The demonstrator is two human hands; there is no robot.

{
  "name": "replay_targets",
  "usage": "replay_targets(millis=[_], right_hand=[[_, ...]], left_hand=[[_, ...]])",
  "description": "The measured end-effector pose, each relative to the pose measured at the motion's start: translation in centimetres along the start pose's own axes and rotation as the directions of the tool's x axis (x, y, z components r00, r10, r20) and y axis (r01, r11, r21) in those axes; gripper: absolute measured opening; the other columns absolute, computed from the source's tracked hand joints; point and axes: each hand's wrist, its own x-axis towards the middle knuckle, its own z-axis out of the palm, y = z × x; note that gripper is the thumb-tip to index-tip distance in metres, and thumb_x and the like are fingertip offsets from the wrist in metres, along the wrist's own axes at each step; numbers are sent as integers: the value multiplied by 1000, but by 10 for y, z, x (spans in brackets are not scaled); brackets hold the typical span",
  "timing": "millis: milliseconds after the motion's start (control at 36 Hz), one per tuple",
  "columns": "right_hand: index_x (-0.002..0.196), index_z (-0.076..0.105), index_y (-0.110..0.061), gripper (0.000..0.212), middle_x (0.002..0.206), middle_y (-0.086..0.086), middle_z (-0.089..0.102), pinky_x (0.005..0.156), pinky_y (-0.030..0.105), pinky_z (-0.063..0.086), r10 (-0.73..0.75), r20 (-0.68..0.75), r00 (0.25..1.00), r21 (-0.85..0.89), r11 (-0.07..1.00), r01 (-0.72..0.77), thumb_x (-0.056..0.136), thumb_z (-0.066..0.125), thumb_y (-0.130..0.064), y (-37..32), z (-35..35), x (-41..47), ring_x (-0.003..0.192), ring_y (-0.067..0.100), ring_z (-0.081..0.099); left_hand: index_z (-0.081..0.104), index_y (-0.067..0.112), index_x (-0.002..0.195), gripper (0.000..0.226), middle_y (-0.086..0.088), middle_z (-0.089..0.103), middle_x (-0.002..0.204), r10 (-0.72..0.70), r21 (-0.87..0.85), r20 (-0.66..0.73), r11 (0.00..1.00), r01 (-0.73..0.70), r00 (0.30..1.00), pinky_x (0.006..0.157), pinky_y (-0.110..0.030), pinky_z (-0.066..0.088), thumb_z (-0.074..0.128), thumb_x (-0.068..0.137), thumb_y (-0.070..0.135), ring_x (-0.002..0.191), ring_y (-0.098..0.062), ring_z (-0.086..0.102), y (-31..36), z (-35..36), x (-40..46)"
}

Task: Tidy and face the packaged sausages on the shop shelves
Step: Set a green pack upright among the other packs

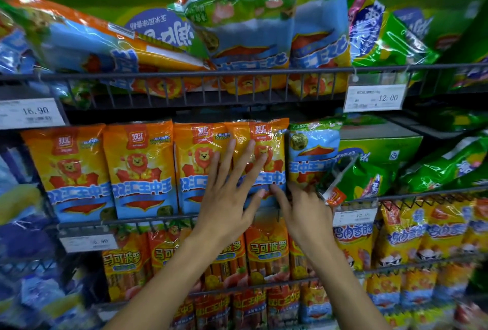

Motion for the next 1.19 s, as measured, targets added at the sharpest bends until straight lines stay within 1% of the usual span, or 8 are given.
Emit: replay_targets(millis=[194, 278, 417, 611, 778, 917, 1056, 1194], right_hand=[[128, 67, -23, 56, 96, -2, 75, 59, 33, 53, 19, -15, 1000, 108, 994, -17, 95, 52, -66, 7, 6, -6, 87, 20, 71], [137, 62, -20, 57, 122, -5, 72, 86, 34, 60, -9, -94, 996, 213, 977, 29, 95, 62, -58, 9, 9, -17, 109, 13, 68], [148, 51, -23, 54, 150, -17, 50, 115, 32, 41, -83, -205, 975, 343, 927, 151, 98, 64, -39, 10, 10, -39, 143, 0, 41], [148, 52, -26, 55, 152, -22, 48, 116, 18, 36, -101, -270, 957, 387, 899, 204, 97, 69, -17, 33, -18, -57, 143, 1, 43], [146, 53, -22, 52, 147, -17, 53, 108, 33, 48, -2, -333, 943, 350, 929, 125, 97, 68, -12, 72, -47, -66, 137, 8, 52], [147, 52, -27, 54, 145, -19, 54, 106, 36, 49, 100, -298, 949, 381, 924, 23, 96, 67, -13, 100, -71, -64, 135, 7, 53], [148, 47, -36, 57, 147, -25, 49, 108, 29, 45, 59, -227, 972, 379, 925, 32, 95, 66, -27, 120, -85, -39, 136, 4, 49], [149, 39, -43, 62, 147, -27, 42, 115, 14, 30, -87, -135, 987, 357, 925, 130, 94, 68, -39, 139, -85, -7, 142, -1, 38]], left_hand=[[4, 30, 165, 64, -2, -10, 173, 38, 67, 32, 997, -40, 999, 128, -55, 6, 33, 111, 47, 159, -29, -12, 4, 11, 18], [4, 30, 165, 63, -3, -10, 173, 28, 67, 33, 997, -30, 999, 128, -55, 9, 31, 110, 49, 159, -31, -10, 2, 13, 20], [8, 30, 165, 63, -3, -6, 173, 24, 74, 35, 997, -26, 999, 127, -56, 7, 33, 109, 48, 159, -33, -7, 3, 15, 19], [24, 34, 162, 64, -1, 2, 173, 57, -79, -3, 995, -57, 998, 125, -61, -2, 44, 104, 48, 158, -38, -7, 13, 15, 11], [49, 24, 152, 48, 6, 28, 166, 154, -404, -78, 898, -172, 985, 127, -45, 22, 57, 105, 31, 157, -19, 19, 37, 23, -2], [39, 37, 156, 57, 23, 31, 160, 107, -555, 56, 830, -58, 993, 117, -22, 27, 55, 102, 40, 147, -2, 34, 61, 28, -1], [8, 68, 150, 63, 55, 10, 146, 45, -553, 204, 830, 77, 978, 109, 3, 6, 44, 99, 59, 135, 30, 10, 78, 27, 1], [0, 72, 146, 70, 59, -3, 132, -126, -498, 371, 810, 311, 920, 113, -10, 9, 46, 94, 68, 127, 26, 6, 102, 22, 13]])
